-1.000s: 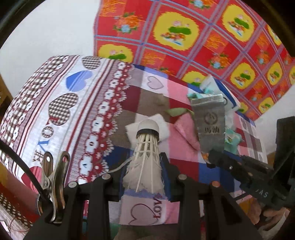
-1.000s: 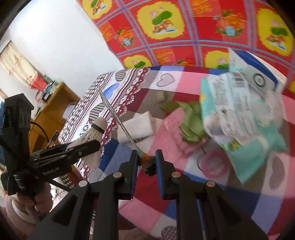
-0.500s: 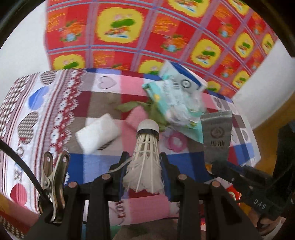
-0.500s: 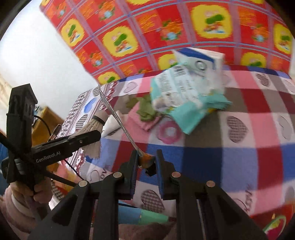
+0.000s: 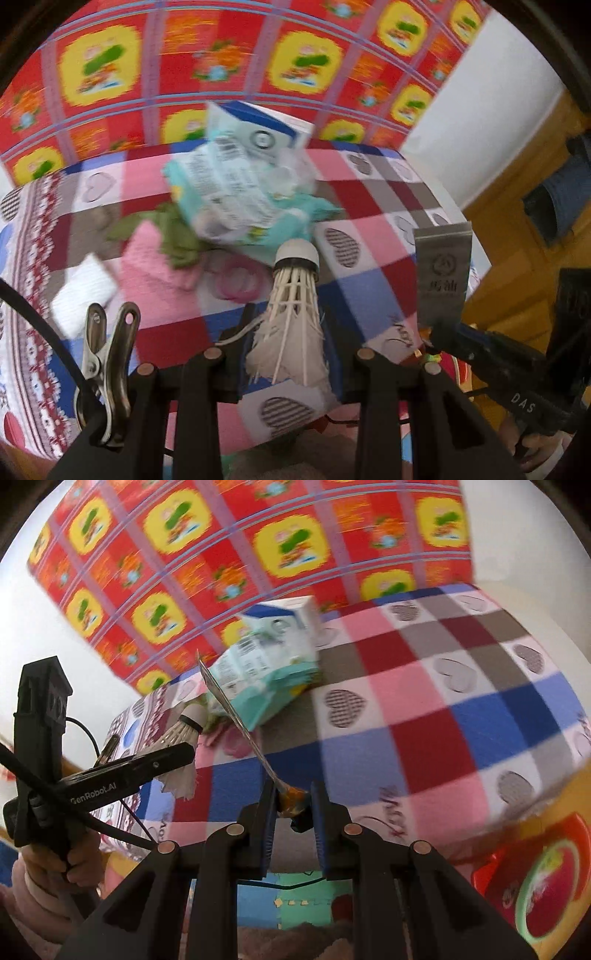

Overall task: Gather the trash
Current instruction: 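Carry the shuttlecock and the skewer with sachet over the red bucket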

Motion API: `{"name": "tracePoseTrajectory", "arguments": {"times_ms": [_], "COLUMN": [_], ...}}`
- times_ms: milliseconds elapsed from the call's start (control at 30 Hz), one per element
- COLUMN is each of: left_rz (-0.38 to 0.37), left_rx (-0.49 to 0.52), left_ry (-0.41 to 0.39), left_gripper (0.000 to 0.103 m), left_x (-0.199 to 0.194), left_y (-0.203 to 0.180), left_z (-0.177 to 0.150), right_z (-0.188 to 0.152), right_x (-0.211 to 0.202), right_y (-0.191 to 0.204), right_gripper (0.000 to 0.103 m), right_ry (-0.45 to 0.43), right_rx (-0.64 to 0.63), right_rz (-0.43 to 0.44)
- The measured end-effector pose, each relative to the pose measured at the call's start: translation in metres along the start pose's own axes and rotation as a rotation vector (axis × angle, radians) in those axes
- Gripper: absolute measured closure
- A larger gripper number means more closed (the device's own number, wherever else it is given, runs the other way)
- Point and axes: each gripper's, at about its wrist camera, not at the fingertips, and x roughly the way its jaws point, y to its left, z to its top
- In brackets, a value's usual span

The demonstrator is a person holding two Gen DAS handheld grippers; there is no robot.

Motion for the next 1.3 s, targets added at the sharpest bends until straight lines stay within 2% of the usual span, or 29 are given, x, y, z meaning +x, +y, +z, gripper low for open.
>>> {"name": "tracePoseTrajectory", "arguments": {"times_ms": [233,600,1300], "left_rz": [-0.043,-0.099,-0.235], "left_rx": [0.085,0.233,0.486], "left_ry": [0.026,0.066,0.179], "left_gripper": [0.069,0.069,0.069], "left_x": [0.016,0.04,0.106], "left_y": [-0.048,-0.145,-0.324], "left_z": [0.005,0.01,-0.033], "right_z": [-0.01,-0.032,-0.099], "right_x": [-0.031,-0.076,-0.157], "right_y": [-0.042,-0.107,-0.231], "right_gripper": [0.084,0.084,0.084], "right_ry": [-0.047,-0.093,-0.149], "right_rx": [0.091,0.21,0.431], "right_rz": [-0.053,-0.106,-0.248]}}
